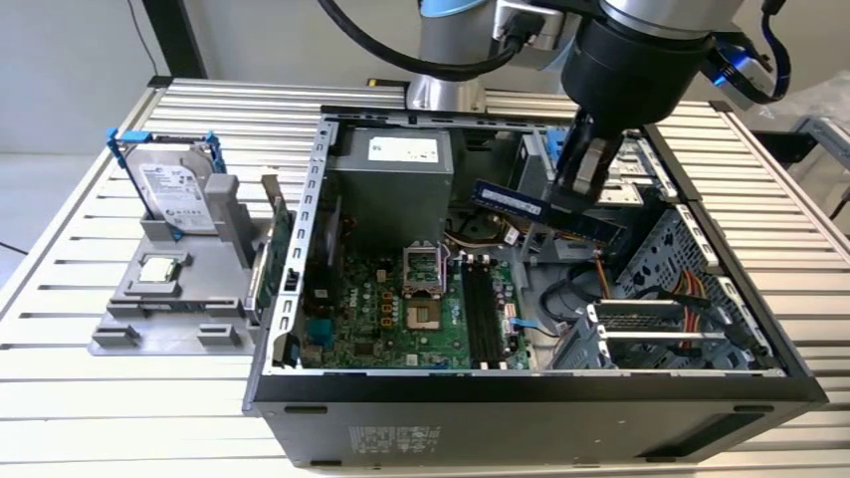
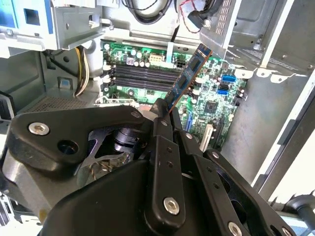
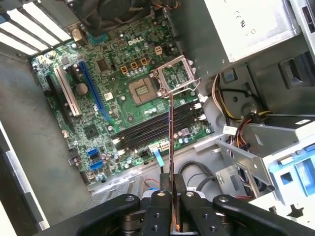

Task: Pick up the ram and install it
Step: 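Insert the ram into the slot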

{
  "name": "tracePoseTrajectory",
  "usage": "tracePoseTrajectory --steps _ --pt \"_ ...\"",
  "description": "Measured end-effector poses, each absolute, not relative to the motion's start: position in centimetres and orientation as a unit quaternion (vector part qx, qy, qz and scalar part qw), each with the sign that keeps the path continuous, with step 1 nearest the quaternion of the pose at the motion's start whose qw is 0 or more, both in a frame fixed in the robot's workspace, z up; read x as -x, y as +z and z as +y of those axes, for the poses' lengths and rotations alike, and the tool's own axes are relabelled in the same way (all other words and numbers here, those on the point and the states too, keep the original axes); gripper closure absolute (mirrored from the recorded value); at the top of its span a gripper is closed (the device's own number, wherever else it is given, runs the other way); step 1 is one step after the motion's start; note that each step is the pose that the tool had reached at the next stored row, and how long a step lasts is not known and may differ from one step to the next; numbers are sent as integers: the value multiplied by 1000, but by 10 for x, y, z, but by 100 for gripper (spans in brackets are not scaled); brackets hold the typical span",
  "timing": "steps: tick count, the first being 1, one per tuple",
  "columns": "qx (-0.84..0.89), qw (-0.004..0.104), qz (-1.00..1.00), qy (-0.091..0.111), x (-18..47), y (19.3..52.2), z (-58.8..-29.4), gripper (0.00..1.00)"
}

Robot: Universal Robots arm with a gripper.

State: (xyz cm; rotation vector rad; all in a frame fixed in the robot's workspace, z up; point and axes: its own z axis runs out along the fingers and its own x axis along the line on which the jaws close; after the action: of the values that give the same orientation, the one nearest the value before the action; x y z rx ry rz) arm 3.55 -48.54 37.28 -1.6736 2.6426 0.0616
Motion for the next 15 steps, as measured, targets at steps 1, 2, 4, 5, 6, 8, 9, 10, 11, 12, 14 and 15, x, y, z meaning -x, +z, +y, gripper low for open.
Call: tracePoseTrajectory --steps 1,2,4,5,6,8,9,10,11,12,14,15 --pt "533 7 846 20 -36 373 -485 100" --pt "531 7 847 20 -36 373 -485 100" --pt "528 7 849 20 -36 373 -485 100" --pt "526 7 850 20 -36 373 -485 100" --pt "525 7 851 20 -36 373 -485 100" --pt "521 7 853 20 -36 373 -485 100" --pt "519 7 854 20 -36 373 -485 100" --pt "517 7 856 20 -36 373 -485 100" --pt "515 7 857 20 -36 373 -485 100" --pt "513 7 858 20 -36 373 -485 100" --pt "509 7 861 20 -36 373 -485 100" --pt "507 7 862 20 -36 373 -485 100"
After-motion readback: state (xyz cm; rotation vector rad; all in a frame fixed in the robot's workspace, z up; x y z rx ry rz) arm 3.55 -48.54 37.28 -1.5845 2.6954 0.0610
